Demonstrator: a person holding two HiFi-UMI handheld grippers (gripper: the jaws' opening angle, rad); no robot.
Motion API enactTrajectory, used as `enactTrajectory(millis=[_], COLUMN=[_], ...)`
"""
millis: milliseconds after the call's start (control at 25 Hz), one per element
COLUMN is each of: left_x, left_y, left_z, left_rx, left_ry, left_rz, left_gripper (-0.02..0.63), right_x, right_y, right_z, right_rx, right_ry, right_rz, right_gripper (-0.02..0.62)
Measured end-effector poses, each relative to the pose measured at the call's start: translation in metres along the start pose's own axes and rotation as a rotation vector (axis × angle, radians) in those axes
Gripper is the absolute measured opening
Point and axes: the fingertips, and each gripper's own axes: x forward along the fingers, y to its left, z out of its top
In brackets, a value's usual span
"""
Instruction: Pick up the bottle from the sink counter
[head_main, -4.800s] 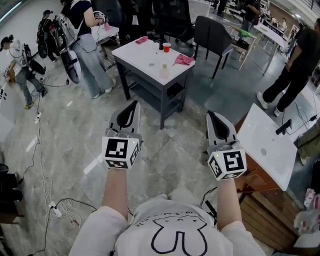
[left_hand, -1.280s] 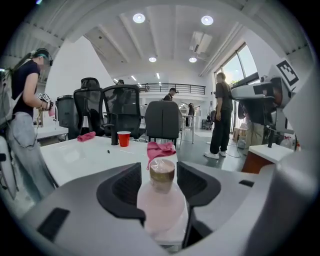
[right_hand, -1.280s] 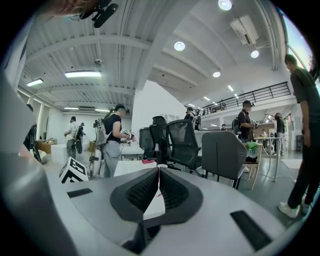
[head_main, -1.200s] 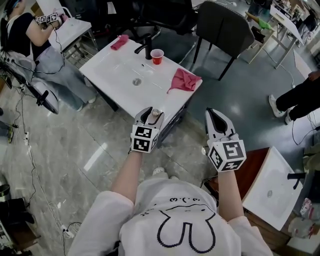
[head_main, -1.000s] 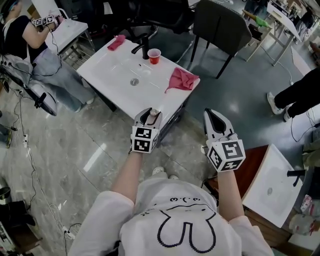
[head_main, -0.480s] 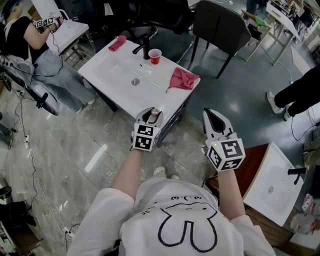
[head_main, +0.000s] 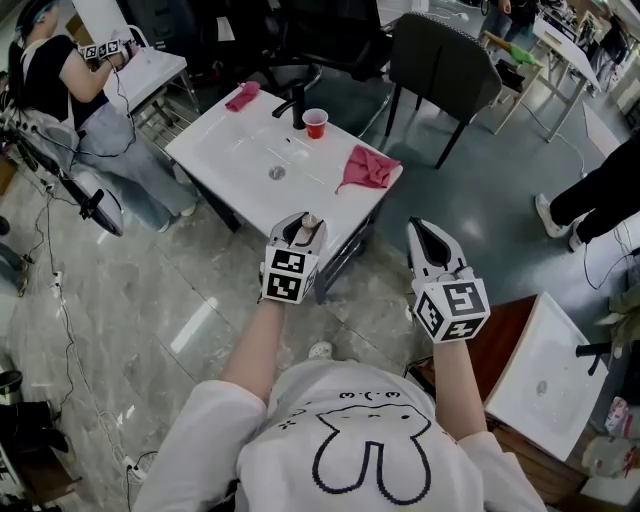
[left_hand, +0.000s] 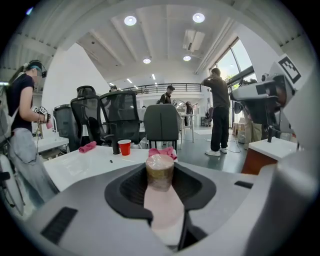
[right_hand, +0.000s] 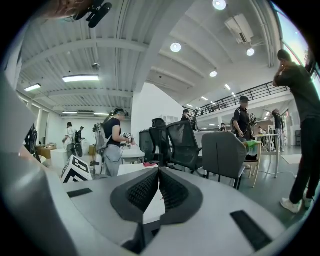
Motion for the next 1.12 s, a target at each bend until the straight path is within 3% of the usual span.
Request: enactTrajectory(millis=[640,1120], left_x=[-0.037,-0.073], left_y=[0.02,0.04], left_z=[0.077,0.13], left_rx=[0.03,-0.001], left_ry=[-0.117,-0.229], left_rz=[0.077,0.156], left_gripper=[0.141,0.141], right_x=[0.01,0.014], right_y=[0.004,0.001], right_z=[0.038,0.054], right_rx=[-0.034,-0.035], right_ry=[-0.093,-0.135], right_rz=[0.02,0.021], right_gripper=[0.029,0.029])
